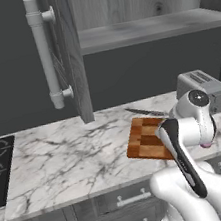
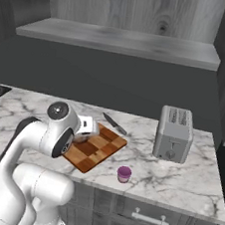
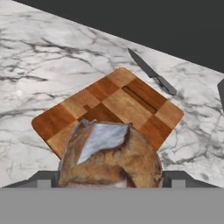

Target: Pick the bread, place it on the cutting board, pick the jam, place it on the counter, and close the cabinet.

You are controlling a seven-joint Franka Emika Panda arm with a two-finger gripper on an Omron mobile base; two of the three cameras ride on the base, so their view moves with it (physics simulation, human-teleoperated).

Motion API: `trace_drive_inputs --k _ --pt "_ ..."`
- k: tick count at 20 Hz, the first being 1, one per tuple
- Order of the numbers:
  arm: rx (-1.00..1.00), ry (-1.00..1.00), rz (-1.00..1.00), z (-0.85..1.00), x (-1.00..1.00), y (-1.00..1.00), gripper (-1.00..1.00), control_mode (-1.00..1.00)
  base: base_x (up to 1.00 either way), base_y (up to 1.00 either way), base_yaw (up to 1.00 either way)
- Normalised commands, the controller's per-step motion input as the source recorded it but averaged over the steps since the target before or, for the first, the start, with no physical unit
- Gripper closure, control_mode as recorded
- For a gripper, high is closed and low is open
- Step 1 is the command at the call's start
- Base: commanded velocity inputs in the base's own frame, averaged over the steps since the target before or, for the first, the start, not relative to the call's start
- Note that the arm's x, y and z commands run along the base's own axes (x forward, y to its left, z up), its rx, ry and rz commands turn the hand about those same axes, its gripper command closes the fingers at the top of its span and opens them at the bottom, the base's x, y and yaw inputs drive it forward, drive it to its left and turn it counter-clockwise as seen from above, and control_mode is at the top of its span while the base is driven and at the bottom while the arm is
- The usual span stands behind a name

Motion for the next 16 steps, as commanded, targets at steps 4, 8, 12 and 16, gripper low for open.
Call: trace_drive_inputs --k 4,8,12,16 --pt "0.0 0.0 0.0 -0.29 0.11 0.0 1.0 -1.0 0.0 0.0 0.0" --pt "0.0 0.0 0.0 -0.27 0.16 0.01 1.0 -1.0 0.0 0.0 0.0" --pt "0.0 0.0 0.0 -0.26 0.17 0.01 1.0 -1.0 0.0 0.0 0.0" --pt "0.0 0.0 0.0 -0.25 0.19 0.03 1.0 -1.0 0.0 0.0 0.0"
